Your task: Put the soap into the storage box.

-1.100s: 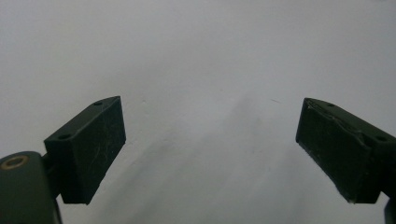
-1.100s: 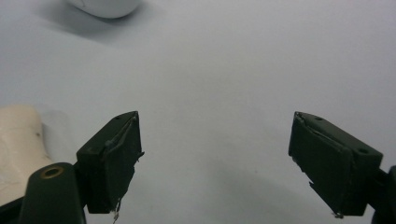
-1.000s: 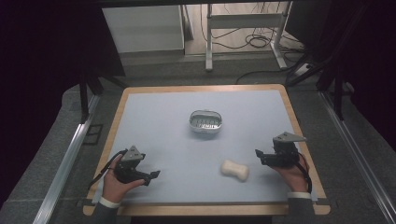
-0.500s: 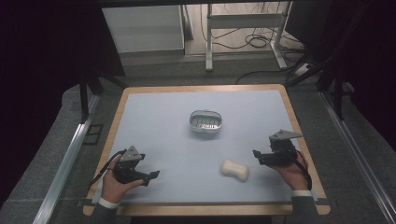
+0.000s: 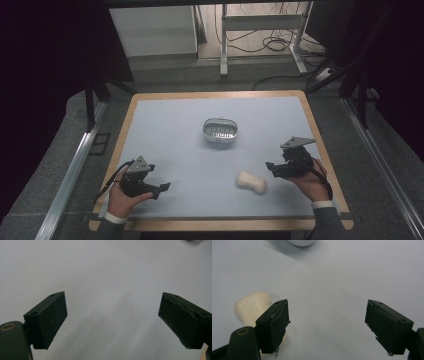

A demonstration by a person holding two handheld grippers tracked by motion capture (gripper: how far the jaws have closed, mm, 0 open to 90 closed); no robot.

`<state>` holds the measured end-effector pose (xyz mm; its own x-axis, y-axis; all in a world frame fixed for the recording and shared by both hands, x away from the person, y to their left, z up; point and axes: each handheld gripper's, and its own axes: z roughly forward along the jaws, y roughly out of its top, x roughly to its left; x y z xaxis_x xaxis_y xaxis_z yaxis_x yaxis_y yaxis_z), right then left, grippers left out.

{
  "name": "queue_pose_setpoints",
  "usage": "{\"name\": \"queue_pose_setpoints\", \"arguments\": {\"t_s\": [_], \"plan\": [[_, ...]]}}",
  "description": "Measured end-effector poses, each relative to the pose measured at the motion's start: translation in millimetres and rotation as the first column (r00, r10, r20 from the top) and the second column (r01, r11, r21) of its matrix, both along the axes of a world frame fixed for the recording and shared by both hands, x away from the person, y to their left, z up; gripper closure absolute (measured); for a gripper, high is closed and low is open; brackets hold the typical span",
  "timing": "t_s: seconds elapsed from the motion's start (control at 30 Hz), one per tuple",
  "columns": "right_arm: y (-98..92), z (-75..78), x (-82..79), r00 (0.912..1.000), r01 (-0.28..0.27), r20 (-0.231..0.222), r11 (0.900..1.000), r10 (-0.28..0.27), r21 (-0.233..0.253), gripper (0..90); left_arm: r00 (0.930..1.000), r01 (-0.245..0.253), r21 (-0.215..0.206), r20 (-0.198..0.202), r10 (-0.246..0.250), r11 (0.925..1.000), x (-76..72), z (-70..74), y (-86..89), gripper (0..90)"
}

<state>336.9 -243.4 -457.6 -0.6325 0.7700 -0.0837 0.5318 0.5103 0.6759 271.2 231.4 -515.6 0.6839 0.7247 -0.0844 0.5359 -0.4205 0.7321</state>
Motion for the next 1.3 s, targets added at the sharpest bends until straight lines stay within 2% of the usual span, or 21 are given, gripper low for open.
{"name": "queue_pose_setpoints", "arguments": {"t_s": [0.17,0.6,0.73,0.8,0.9,1.03,1.17,1.3], "plan": [[11.5,-2.5,-0.8,0.9991,-0.041,-0.013,0.999,0.041,-0.03,19.0,1.0,0.002,0.005,0.0,-0.002,1.0,0.0,-0.5,-0.3,8.8],[27.1,-3.8,0.8,0.9961,-0.084,-0.03,0.995,0.082,-0.055,19.7,1.0,0.007,0.011,0.0,-0.007,0.9999,-0.4,-1.6,-1.5,8.7],[34.4,-1.2,-0.9,0.9925,-0.119,-0.036,0.99,0.116,-0.081,19.8,1.0,0.009,0.016,-0.003,-0.009,0.9998,-0.5,-2.1,-2.1,8.7],[40.8,0.9,-2.9,0.9882,-0.151,-0.044,0.984,0.147,-0.098,20.1,0.9999,0.01,0.018,-0.004,-0.01,0.9998,-0.2,-2.9,-2.9,8.7],[45.5,1.1,-4.1,0.986,-0.163,-0.054,0.98,0.158,-0.112,20.1,0.9999,0.012,0.02,-0.005,-0.012,0.9997,-0.2,-3.2,-3.2,8.7],[56.0,-1.3,-5.7,0.9783,-0.201,-0.079,0.969,0.192,-0.142,20.1,0.9999,0.01,0.017,0.0,-0.01,0.9998,-0.8,-2.1,-1.9,8.7],[61.9,-3.8,-6.9,0.9745,-0.218,-0.091,0.963,0.205,-0.158,20.1,1.0,0.008,0.012,0.002,-0.008,0.9999,-1.2,-1.5,-1.1,8.7],[69.9,-6.5,-9.1,0.9669,-0.246,-0.113,0.954,0.229,-0.172,20.5,0.9999,0.014,0.016,0.0,-0.014,0.9998,-1.3,-1.8,-1.4,8.7]]}}
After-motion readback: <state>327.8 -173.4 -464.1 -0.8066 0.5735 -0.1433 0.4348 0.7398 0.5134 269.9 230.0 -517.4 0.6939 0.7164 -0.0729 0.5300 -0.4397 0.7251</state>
